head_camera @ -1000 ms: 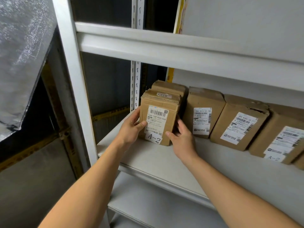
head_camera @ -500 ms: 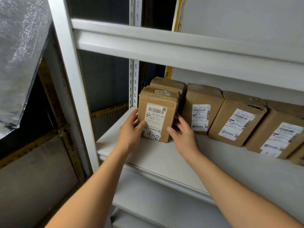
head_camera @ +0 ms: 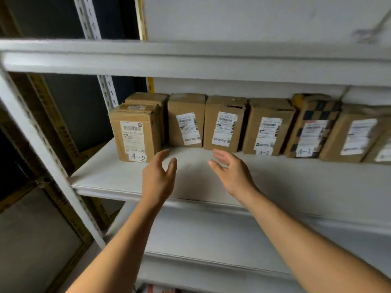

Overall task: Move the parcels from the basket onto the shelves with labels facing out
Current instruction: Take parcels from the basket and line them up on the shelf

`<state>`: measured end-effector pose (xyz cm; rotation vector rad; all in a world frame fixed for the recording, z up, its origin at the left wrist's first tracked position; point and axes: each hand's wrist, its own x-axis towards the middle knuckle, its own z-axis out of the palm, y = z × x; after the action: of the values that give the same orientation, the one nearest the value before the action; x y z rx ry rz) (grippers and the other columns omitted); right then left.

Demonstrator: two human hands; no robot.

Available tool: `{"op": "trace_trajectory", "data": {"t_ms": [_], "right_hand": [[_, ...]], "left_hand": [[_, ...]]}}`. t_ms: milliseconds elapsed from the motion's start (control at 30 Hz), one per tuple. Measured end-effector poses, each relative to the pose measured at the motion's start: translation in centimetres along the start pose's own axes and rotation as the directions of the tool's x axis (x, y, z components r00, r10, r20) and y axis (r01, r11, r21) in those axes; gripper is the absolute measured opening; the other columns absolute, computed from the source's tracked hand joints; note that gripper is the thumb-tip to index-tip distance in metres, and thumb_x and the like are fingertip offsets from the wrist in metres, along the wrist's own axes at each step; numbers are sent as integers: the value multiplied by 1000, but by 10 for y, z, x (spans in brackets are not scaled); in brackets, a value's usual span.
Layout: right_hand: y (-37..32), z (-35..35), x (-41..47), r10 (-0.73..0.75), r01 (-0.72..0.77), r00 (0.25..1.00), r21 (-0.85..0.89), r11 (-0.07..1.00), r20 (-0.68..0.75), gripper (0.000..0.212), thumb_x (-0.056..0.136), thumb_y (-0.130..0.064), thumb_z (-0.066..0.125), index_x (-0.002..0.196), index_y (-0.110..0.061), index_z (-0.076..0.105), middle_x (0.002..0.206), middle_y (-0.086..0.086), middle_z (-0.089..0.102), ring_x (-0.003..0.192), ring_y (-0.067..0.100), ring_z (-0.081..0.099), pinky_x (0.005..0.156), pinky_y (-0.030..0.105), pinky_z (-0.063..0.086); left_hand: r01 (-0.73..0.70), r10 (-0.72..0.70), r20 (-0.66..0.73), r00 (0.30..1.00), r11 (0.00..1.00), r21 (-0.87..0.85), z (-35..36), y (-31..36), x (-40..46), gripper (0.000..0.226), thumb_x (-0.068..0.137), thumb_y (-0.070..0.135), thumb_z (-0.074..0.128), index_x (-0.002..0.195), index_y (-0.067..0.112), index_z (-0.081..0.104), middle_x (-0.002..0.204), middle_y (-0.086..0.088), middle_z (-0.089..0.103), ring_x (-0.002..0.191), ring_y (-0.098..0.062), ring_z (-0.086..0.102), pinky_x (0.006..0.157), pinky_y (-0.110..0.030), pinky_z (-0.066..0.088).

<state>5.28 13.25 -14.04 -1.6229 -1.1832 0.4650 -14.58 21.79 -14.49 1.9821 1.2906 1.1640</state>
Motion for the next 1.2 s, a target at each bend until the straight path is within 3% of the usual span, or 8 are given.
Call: {"op": "trace_trajectory", "data": {"t_ms": [200,467,533,667,767,867,1067,1200], "right_hand": [[47,-132,-64,40,-55,986,-90,994,-160,39,98,-31,75,135,-18,68,125,-5,73,119,9,67,110,38,53],[96,-288,-182,97,-193,900,-190,963,-425,42,99,-30,73,139,-18,66,136,-5,70,126,8,64,110,35,52],[100,-315,-210,138,-256,869,-193,947,-476,44,101,-31,71,142,-20,63,141,-6,67,128,8,62,110,33,50],[115,-365,-281,261,-400,739,-93,912,-621,46,104,-35,66,148,-26,58,146,-12,61,130,4,55,113,29,47],[128,-388,-334,342,-508,591,-8,861,-730,45,103,-36,66,146,-26,59,142,-16,61,128,2,55,113,32,48],[142,-401,-388,414,-635,428,59,771,-803,45,101,-41,68,144,-29,60,139,-9,67,127,14,64,110,39,52],[163,-393,-498,482,-760,150,211,615,-863,50,101,-41,68,148,-27,58,143,-5,65,127,15,64,104,33,54],[169,-381,-566,502,-787,-11,317,529,-865,48,101,-41,68,145,-24,60,141,-3,66,130,15,61,108,41,54]], "left_hand": [[-171,172,222,960,985,-21,82,91,-61,42,103,36,64,141,17,63,141,1,67,109,-2,60,98,-24,45],[-328,353,455,818,935,-136,196,202,-143,44,103,37,65,143,20,61,143,5,65,96,-1,59,91,-21,42],[-362,394,504,769,918,-165,221,226,-161,43,103,37,64,144,22,61,143,5,65,98,-9,66,90,-21,43],[-424,510,597,619,857,-293,279,280,-213,39,103,31,65,141,22,63,140,4,67,114,-22,68,95,-20,44],[-433,593,651,475,801,-413,318,309,-258,38,102,28,66,139,18,65,133,-3,71,111,-24,70,98,-30,54],[-443,664,678,315,735,-514,359,326,-307,39,101,25,69,138,13,66,135,-3,70,122,-22,67,109,-33,50],[-361,662,749,-28,692,-625,403,343,-416,41,102,34,65,141,23,63,141,0,67,129,-22,61,110,-32,45],[-342,620,753,-220,674,-655,406,344,-490,45,104,35,63,147,24,58,148,2,61,136,-20,56,105,-26,41]]}}
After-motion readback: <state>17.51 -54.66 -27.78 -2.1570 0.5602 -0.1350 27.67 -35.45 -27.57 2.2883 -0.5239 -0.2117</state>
